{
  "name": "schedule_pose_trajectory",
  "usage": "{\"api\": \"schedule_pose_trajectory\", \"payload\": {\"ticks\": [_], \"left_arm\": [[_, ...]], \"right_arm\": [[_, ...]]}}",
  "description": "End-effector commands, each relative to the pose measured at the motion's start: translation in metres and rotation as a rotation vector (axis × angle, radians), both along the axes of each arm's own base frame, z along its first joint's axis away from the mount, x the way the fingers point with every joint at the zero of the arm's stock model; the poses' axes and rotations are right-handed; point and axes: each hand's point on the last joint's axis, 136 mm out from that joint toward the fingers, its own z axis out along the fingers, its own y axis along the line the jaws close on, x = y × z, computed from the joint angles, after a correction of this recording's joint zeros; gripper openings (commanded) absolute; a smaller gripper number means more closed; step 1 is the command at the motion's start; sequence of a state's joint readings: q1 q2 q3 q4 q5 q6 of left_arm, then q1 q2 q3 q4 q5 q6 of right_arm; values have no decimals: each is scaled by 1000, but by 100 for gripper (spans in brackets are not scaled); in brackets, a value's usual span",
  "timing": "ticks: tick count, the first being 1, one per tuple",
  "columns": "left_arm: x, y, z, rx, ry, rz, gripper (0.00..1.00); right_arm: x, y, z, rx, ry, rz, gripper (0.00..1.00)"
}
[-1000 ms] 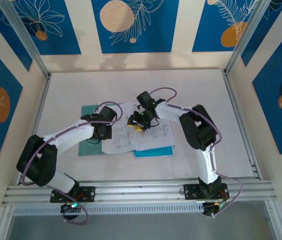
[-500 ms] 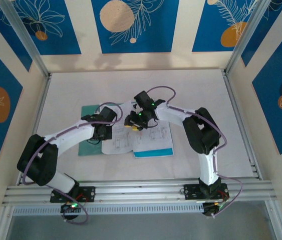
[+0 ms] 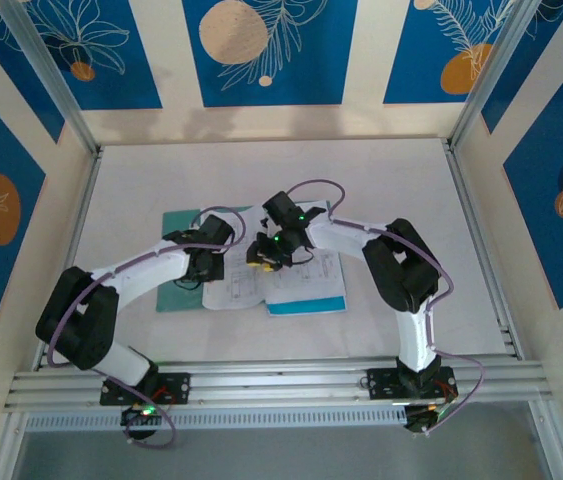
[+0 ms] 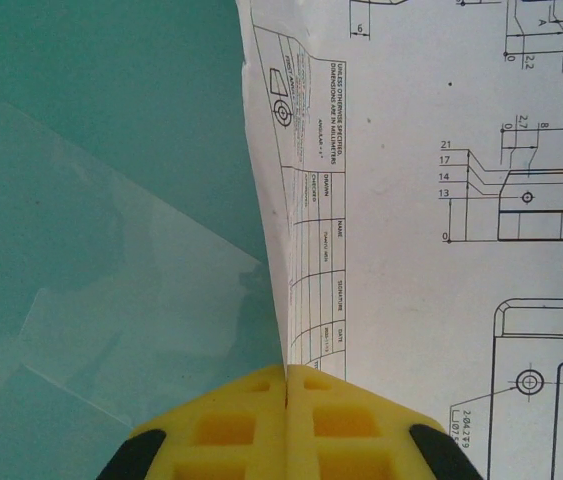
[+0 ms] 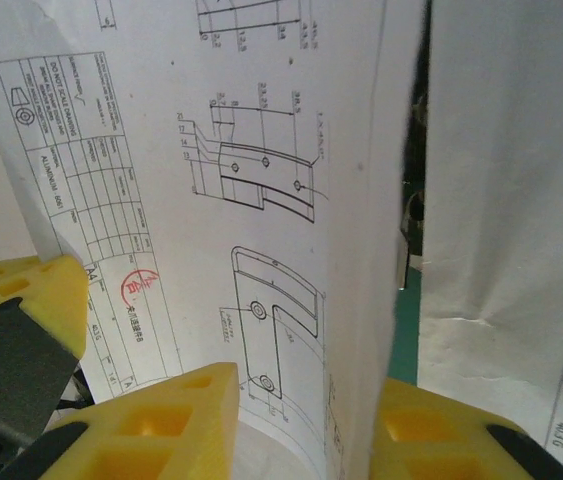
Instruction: Put the files into the folder
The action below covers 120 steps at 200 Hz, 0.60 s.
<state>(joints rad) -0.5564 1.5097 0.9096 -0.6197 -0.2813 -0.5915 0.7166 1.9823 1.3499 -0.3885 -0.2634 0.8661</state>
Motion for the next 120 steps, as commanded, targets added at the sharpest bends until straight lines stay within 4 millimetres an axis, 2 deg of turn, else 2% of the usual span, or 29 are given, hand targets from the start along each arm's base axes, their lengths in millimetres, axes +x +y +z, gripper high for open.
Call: {"api": "schedule_pose_trajectory", "payload": {"ticks": [1, 36, 50, 62, 79, 97, 107, 120], "left_arm": [[-3, 4, -7, 8, 25, -3, 0], [-3, 4, -6, 6, 26, -3, 0], [-4, 4, -6, 7, 28, -4, 0], [-5, 5, -5, 12, 28, 0, 0], [-7, 10, 0, 14, 24, 21, 0], [-9, 17, 6, -28, 16, 70, 23], [-11, 23, 9, -66, 13, 108, 29], [-14, 36, 10, -92, 14, 162, 30]], "right_arm": [[-13, 3, -13, -20, 37, 50, 30], [-20, 0, -20, -75, 25, 79, 22], [-20, -7, -22, -110, 9, 76, 11], [-18, -18, -19, -152, -28, 67, 0], [-8, -32, -4, -177, -110, 49, 0], [5, -46, 13, -209, -201, 50, 0], [12, -53, 22, -229, -252, 58, 0], [23, -61, 31, -254, -314, 67, 0]]}}
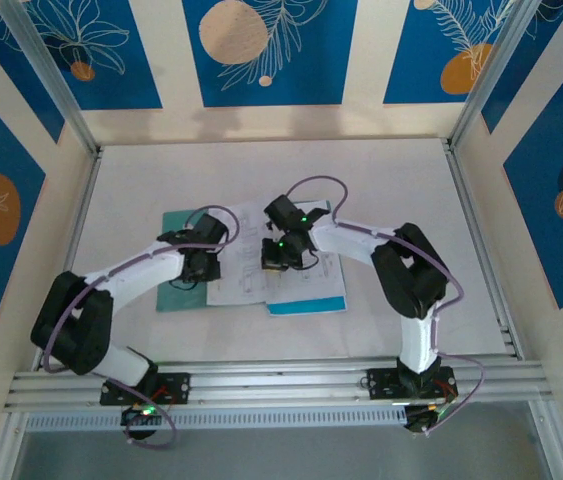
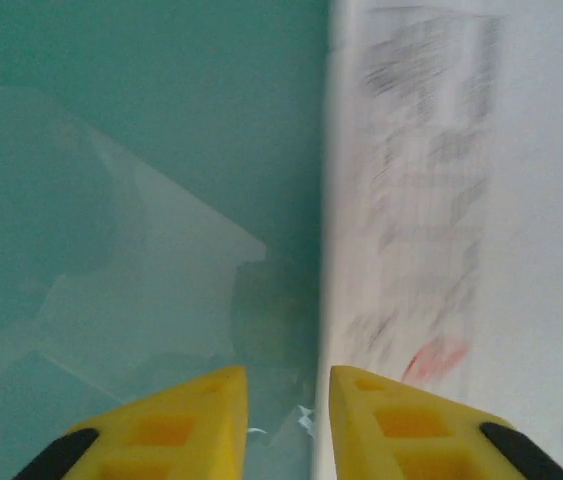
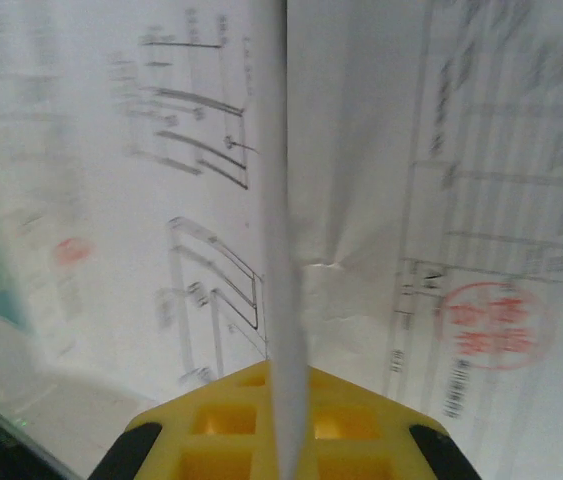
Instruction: Put the files into the folder
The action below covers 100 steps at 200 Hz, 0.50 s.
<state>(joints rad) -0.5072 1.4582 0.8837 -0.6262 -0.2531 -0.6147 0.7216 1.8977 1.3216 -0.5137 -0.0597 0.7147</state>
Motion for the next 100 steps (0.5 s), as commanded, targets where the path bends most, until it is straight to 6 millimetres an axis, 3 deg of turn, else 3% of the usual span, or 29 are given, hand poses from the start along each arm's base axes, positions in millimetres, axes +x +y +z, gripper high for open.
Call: {"api": "schedule_pose_trajectory", "payload": {"ticks": [1, 53, 100], "left_arm": [[-12, 24, 5, -53, 20, 103, 30], [-36, 79, -12, -160, 53, 374, 20], [-56, 108, -29, -178, 71, 526, 7]], "right_arm": [[23, -23, 30, -68, -162, 32, 0], [47, -39, 55, -157, -342, 92, 0], [35, -28, 69, -156, -415, 162, 0]]}}
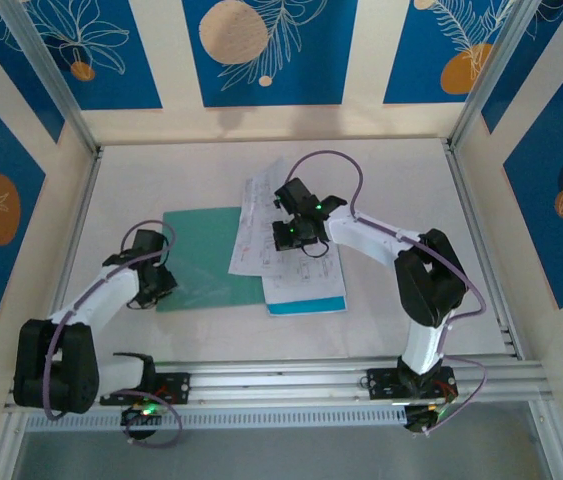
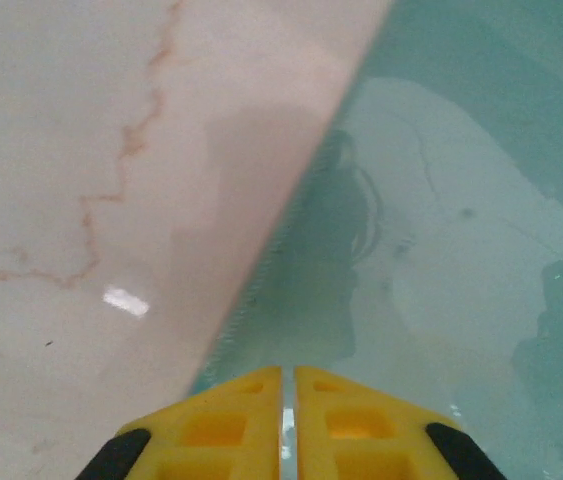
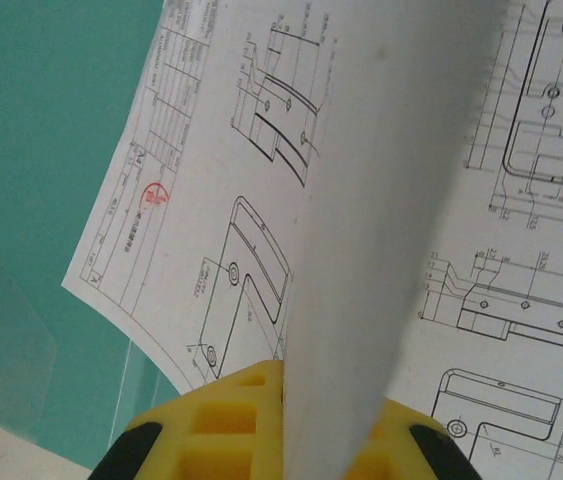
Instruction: Put the files into the folder
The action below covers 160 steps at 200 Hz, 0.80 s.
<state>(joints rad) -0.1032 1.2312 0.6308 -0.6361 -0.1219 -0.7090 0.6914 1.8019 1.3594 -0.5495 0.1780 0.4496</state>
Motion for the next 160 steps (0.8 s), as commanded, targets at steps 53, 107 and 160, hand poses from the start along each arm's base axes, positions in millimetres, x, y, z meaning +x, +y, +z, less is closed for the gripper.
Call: {"api": "schedule_pose_trajectory", "payload": {"ticks": [53, 107, 160], "left_arm": [[-15, 12, -6, -42, -11, 110, 0], [-17, 9, -6, -58, -14, 103, 0], [-19, 11, -3, -51, -21, 97, 0]], "right_arm": [[-27, 24, 37, -23, -141, 112, 0], [-35, 41, 38, -34, -164, 148, 0], [-44, 51, 35, 57, -101, 178, 0]]}}
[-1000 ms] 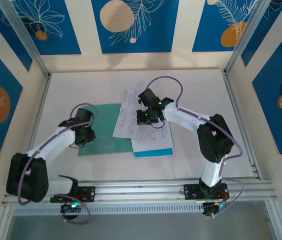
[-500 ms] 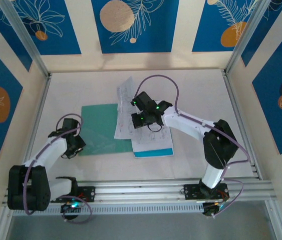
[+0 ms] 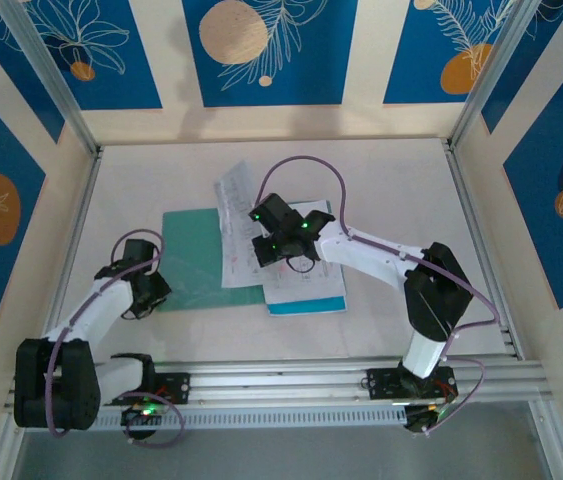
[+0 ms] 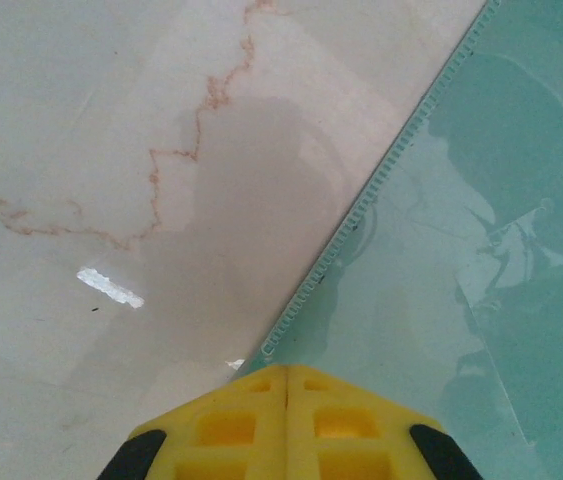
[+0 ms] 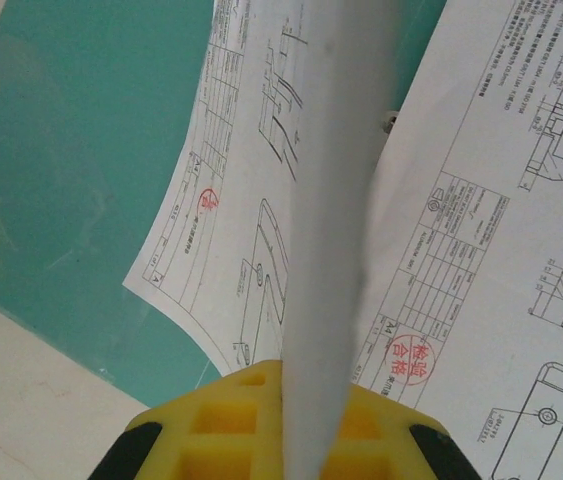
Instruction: Put the files into the folder
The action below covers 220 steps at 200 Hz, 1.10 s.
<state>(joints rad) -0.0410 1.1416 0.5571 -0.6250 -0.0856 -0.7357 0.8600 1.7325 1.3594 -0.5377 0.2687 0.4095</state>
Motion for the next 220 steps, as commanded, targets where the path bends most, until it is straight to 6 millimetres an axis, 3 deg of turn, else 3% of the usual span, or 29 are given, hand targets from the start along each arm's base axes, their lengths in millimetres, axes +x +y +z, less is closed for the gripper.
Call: {"api": "schedule_pose_trajectory", "payload": {"ticks": [1, 116, 161, 220], "left_arm": [[-5, 2, 1, -7, 6, 19, 0], [5, 26, -2, -11, 40, 77, 0], [10, 19, -15, -72, 43, 81, 0], [11, 10, -25, -122, 24, 61, 0]], "right_arm": [[-3, 8, 4, 70, 34, 25, 0], [9, 6, -51, 297, 260, 0, 0], [12, 23, -70, 345, 308, -18, 0], [8, 59, -80, 348, 334, 19, 0]]}}
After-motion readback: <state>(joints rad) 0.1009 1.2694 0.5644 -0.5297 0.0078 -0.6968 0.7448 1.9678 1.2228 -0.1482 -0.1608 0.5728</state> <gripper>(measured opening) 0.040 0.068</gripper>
